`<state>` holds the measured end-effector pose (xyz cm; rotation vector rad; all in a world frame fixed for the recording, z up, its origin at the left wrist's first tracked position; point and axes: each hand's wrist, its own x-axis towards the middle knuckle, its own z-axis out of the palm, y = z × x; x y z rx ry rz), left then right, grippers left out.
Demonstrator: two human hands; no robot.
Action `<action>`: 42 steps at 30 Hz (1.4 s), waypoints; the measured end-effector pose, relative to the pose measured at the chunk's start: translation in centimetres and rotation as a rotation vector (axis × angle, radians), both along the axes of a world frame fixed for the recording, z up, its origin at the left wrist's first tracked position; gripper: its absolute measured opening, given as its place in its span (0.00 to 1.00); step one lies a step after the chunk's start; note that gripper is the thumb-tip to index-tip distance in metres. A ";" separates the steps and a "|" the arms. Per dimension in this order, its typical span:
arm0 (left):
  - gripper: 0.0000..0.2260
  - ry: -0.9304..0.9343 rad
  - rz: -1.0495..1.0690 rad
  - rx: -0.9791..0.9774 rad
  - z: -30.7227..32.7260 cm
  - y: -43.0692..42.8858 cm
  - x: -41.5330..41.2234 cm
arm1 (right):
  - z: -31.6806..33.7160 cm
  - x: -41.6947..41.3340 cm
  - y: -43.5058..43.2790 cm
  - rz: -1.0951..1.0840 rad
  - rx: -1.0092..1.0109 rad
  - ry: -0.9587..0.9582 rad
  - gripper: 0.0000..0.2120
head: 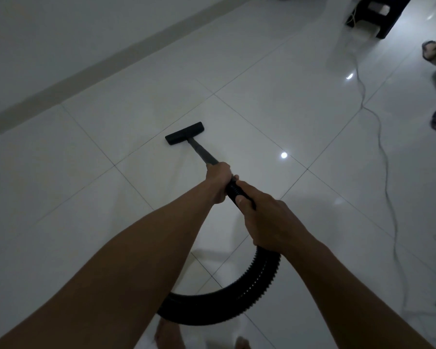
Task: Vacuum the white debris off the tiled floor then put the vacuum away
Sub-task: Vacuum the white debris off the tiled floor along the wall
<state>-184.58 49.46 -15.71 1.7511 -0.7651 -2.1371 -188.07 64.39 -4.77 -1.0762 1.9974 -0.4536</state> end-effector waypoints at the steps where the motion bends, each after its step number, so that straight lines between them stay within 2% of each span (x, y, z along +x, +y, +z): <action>1: 0.25 0.003 0.010 0.000 0.1 0.5 0.2 | 0.1 0.0 0.5 0.006 -0.002 -0.014 0.22; 9: 0.21 -0.019 0.112 0.004 0.9 5.9 2.0 | 1.5 -0.1 5.4 0.090 0.001 -0.065 0.22; 14: 0.25 -0.028 0.162 0.006 1.3 9.9 3.8 | 1.9 1.1 8.9 0.124 0.043 -0.069 0.23; 20: 0.24 -0.026 0.177 0.010 1.8 14.6 6.4 | 2.6 3.7 13.3 0.114 0.057 -0.080 0.23; 27: 0.25 -0.026 0.126 0.007 2.2 18.5 9.5 | 4.0 7.2 17.3 0.124 0.064 -0.021 0.22; 32: 0.21 -0.017 0.081 0.029 3.1 22.4 11.8 | 5.4 9.7 21.0 0.119 0.079 0.003 0.23; 42: 0.25 -0.068 0.079 0.050 3.1 31.4 15.2 | 6.4 13.7 29.8 0.078 0.115 0.026 0.22</action>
